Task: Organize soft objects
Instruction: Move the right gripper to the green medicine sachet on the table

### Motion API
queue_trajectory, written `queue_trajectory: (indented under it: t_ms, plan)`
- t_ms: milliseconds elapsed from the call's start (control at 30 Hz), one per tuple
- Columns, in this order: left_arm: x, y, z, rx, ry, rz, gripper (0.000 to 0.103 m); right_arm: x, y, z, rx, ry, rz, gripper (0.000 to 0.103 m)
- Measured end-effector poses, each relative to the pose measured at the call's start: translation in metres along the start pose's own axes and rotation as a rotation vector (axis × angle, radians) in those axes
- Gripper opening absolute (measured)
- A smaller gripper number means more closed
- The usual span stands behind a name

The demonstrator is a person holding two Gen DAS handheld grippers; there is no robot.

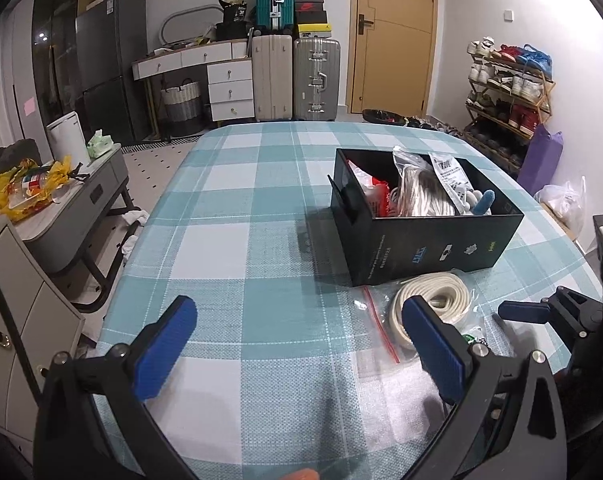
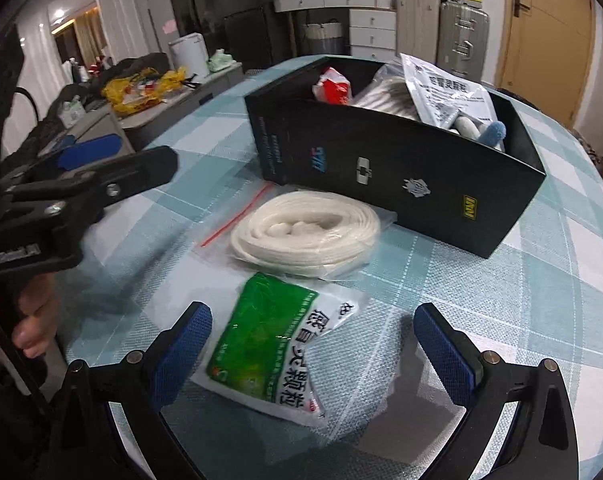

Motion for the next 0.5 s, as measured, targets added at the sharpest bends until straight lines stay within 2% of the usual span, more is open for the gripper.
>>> queue_trajectory:
  t_ms: [267, 500]
  plan:
    - [-0.002, 0.001, 0.001, -0.004, -0.007, -0.003, 0.103, -0.001, -0.017, -0.005, -0.009, 0.041, -0.034, 0.102]
    - [-0.003, -0.002, 0.001, 0.006, -0.009, -0.003, 0.103, -0.007, -0.048, -0.009, 0.033, 0.034, -0.039, 0.102]
Point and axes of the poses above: each gripper's, at about its wrist camera, not at the fingertips, and x roughly the way its jaws point, y to its left, z to its top, the point moved 3 cm from there along x, roughly the way its jaws point, and after that the axes turned 2 degrees about -z, right-handed, at the moved point
